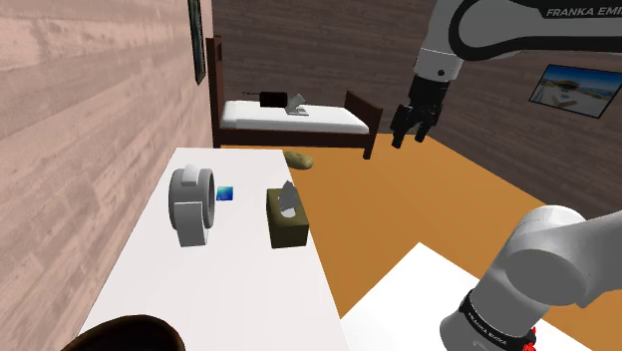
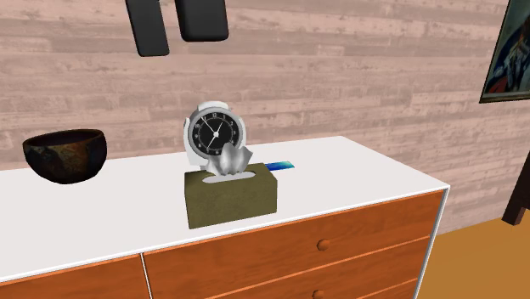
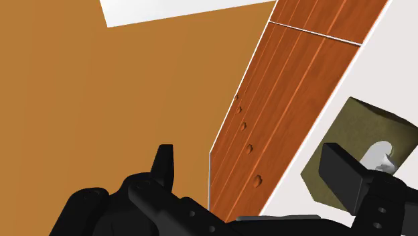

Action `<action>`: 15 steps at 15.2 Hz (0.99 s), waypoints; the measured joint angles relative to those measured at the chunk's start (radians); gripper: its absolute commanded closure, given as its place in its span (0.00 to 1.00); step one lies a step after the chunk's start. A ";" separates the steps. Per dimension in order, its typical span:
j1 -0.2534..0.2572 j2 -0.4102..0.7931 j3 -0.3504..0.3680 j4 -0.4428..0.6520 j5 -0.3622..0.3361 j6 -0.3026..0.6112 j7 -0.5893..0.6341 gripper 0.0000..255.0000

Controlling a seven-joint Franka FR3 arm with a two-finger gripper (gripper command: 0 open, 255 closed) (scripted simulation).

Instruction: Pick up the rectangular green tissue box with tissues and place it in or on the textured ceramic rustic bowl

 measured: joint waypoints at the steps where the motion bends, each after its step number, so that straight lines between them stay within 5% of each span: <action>1: 0.000 0.000 0.000 0.000 0.000 0.000 0.000 0.00; 15: 0.208 0.384 -0.122 0.017 0.237 0.361 -0.358 0.00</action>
